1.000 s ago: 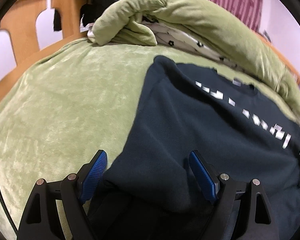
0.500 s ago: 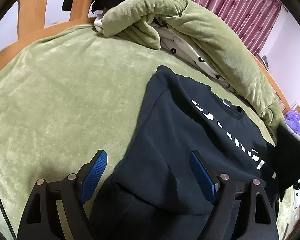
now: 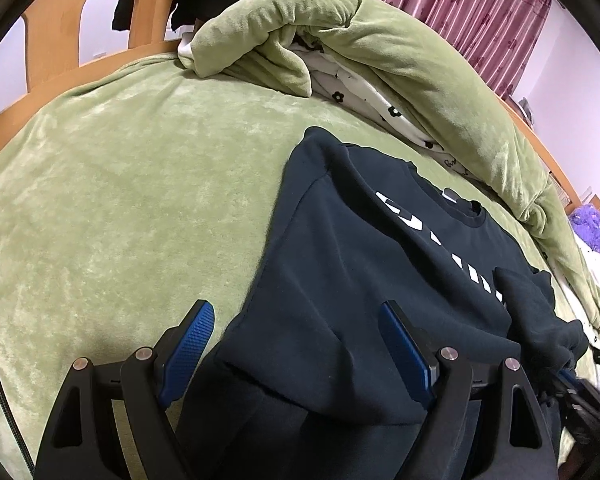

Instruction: Fold small clothes

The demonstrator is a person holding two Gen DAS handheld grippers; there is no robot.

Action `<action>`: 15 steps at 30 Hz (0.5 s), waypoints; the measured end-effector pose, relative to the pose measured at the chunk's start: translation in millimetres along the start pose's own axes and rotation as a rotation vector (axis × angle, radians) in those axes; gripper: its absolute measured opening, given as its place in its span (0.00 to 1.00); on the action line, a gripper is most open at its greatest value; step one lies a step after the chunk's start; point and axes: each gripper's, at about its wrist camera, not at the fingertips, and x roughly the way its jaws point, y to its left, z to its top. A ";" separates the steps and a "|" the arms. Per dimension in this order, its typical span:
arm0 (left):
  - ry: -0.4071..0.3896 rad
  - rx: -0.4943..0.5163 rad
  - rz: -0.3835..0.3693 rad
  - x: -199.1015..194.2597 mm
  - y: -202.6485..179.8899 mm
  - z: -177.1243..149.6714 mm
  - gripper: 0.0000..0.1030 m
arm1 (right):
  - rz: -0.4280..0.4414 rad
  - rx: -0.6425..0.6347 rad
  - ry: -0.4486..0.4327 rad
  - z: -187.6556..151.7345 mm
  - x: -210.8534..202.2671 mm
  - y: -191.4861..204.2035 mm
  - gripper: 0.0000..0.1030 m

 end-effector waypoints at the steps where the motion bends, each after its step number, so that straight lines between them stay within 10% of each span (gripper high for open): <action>1: -0.003 0.004 0.004 -0.7 -0.7 -0.3 0.81 | 0.001 -0.001 -0.012 -2.1 -10.4 -3.4 0.34; 4: -0.012 0.023 0.009 -4.4 -5.6 -1.2 0.81 | -0.019 0.000 -0.076 -5.2 -45.3 -15.7 0.54; 15: -0.024 0.238 -0.076 -33.6 -70.1 -30.3 0.79 | -0.098 0.230 -0.209 -10.1 -119.3 -122.7 0.59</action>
